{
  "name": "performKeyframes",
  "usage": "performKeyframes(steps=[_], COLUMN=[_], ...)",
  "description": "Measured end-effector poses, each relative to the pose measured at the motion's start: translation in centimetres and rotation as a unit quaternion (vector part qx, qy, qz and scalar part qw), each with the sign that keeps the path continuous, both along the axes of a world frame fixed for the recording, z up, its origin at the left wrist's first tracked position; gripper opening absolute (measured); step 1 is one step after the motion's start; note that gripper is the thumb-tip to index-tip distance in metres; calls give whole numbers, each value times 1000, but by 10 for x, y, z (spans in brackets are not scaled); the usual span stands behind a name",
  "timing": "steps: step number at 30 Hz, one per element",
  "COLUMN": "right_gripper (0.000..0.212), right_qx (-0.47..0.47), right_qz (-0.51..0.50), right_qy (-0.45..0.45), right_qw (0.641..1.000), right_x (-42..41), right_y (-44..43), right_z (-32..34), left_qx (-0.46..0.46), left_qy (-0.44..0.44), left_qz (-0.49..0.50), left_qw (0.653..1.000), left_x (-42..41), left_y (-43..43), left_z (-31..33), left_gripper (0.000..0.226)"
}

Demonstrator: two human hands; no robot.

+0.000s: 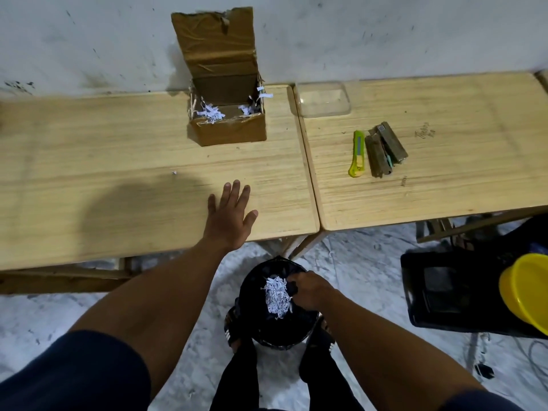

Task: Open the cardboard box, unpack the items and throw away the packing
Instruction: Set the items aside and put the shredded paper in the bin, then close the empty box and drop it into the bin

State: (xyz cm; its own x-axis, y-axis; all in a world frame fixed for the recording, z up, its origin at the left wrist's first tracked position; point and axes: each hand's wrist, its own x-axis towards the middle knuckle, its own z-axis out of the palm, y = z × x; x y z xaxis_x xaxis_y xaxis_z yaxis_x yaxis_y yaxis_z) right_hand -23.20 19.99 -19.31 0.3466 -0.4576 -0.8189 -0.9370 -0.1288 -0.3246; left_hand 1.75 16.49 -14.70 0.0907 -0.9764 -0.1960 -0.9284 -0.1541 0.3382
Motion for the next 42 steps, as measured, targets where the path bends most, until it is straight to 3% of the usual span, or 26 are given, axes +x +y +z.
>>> performKeyframes(steps=[3, 8, 12, 14, 17, 20, 22, 24, 28, 35, 37, 41, 42], right_gripper=[55, 26, 31, 19, 14, 15, 12, 23, 57, 84, 72, 22, 27], right_qx=[2, 67, 264, 335, 275, 132, 26, -45, -32, 111, 116, 40, 22], right_qz=[13, 56, 62, 51, -6, -131, -209, -285, -390, -419, -428, -416, -422], right_qy=[-1, -12, 43, 60, -2, -115, -195, -257, -290, -366, -375, -377, -382], right_qw=[1000, 996, 962, 939, 961, 976, 958, 922, 873, 823, 814, 827, 822], right_x=[5, 17, 41, 52, 66, 80, 96, 115, 154, 187, 185, 179, 179], right_y=[-1, -15, -71, -108, -162, -215, -250, -282, -336, -368, -367, -347, -342], right_z=[2, 16, 82, 127, 188, 229, 242, 244, 232, 201, 191, 171, 166], left_qx=[-9, -80, -72, -43, 4, 36, 29, 25, 3, -11, -5, 7, -3], left_qy=[1, 16, 91, 105, 150, 342, 419, 452, 502, 583, 592, 568, 553], left_qz=[-2, 2, 85, 152, 279, 394, 433, 451, 435, 401, 402, 390, 392], left_qw=[1000, 997, 990, 982, 949, 852, 797, 769, 748, 706, 699, 724, 735], left_x=[1, 14, 43, 63, 108, 140, 151, 159, 163, 163, 169, 173, 174], left_y=[2, -1, -12, -23, -46, -79, -106, -137, -196, -237, -233, -215, -213], left_z=[0, 10, 33, 53, 70, 99, 122, 141, 157, 151, 139, 121, 113], left_gripper=[63, 58, 55, 41, 23, 20, 18, 30, 69, 76, 67, 32, 32])
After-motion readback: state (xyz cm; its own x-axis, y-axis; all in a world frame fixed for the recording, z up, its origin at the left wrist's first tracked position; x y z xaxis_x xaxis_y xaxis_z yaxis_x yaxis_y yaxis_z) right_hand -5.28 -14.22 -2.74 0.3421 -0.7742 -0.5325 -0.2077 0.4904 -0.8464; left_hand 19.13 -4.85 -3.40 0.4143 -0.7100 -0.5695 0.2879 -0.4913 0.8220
